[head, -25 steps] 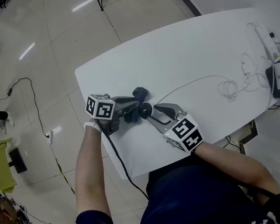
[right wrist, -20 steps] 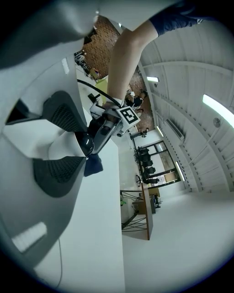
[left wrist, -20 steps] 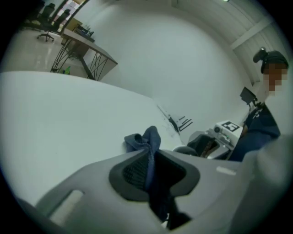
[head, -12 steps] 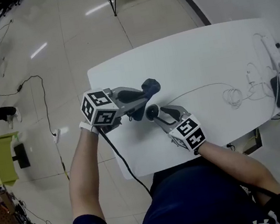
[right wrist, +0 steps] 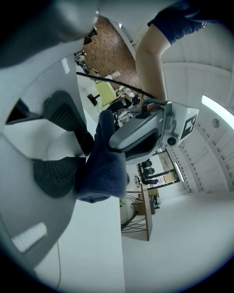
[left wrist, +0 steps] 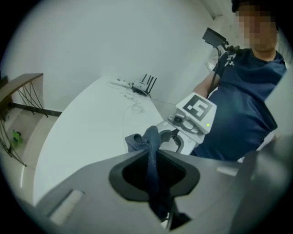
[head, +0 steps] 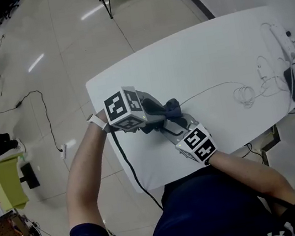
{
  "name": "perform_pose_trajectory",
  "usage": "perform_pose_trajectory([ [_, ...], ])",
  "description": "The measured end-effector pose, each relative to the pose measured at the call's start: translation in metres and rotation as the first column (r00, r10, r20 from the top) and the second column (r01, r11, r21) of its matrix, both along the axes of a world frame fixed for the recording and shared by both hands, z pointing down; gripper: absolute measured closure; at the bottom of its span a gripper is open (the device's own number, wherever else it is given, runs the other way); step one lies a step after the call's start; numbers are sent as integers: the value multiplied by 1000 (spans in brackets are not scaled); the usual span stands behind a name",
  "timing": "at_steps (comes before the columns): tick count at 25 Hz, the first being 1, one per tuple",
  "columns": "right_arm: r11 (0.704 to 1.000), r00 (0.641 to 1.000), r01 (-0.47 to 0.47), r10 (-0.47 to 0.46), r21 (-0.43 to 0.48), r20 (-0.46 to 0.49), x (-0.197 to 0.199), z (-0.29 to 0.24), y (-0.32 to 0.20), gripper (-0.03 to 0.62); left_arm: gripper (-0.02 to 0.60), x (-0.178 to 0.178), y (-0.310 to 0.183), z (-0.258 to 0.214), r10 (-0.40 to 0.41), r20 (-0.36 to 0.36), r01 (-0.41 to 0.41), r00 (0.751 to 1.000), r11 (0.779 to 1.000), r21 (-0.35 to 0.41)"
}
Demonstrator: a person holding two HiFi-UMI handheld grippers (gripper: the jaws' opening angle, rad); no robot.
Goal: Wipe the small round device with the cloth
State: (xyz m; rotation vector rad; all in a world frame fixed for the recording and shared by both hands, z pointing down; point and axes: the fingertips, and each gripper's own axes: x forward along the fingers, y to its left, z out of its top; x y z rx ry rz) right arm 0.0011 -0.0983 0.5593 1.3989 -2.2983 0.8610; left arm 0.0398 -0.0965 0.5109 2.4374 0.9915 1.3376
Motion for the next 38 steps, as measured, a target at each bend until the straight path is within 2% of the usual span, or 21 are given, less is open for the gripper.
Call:
perform_pose_trajectory([
  [5, 1000, 1000, -6, 6, -3, 0, -1, -2, 1, 416, 529, 2, -9, 24, 53, 100, -43, 994, 994, -99],
  [10, 1000, 1000, -15, 15, -12, 17, -4, -7, 1, 414, 529, 13, -17, 50, 94, 183, -66, 979, 986, -152],
  [14, 1000, 999, -20, 20, -10, 33, -4, -8, 1, 411, 529, 6, -14, 77, 132, 284, -61, 950, 967, -247],
  [17, 1000, 999, -23, 23, -10, 45, -4, -8, 2, 410, 529, 4, -15, 97, 134, 337, -34, 932, 957, -288],
  [20, 1000, 998, -21, 22, -11, 55, -4, -9, 1, 408, 529, 4, -17, 109, 103, 361, 14, 927, 951, -308],
  [23, 1000, 998, -14, 14, -12, 56, -1, -7, 2, 407, 529, 7, -21, 116, 39, 356, 73, 934, 952, -296],
  [26, 1000, 999, -2, 3, -17, 49, 2, -2, 4, 407, 529, 8, -25, 116, -67, 305, 152, 950, 952, -265],
  [28, 1000, 999, 6, -5, -20, 46, 3, 0, 4, 407, 530, 4, -34, 113, -171, 262, 238, 950, 938, -251],
  [30, 1000, 999, 13, -12, -23, 43, 4, 3, 4, 407, 531, -6, -49, 108, -297, 218, 347, 930, 905, -246],
  [33, 999, 999, 19, -18, -26, 45, 8, 6, 2, 407, 531, -29, -59, 101, -472, 175, 504, 864, 816, -282],
  [36, 999, 998, 21, -20, -27, 54, 13, 9, 0, 407, 530, -48, -54, 99, -624, 132, 629, 770, 710, -317],
  [38, 999, 998, 21, -19, -27, 61, 14, 9, -1, 407, 529, -57, -46, 98, -721, 95, 704, 686, 626, -336],
])
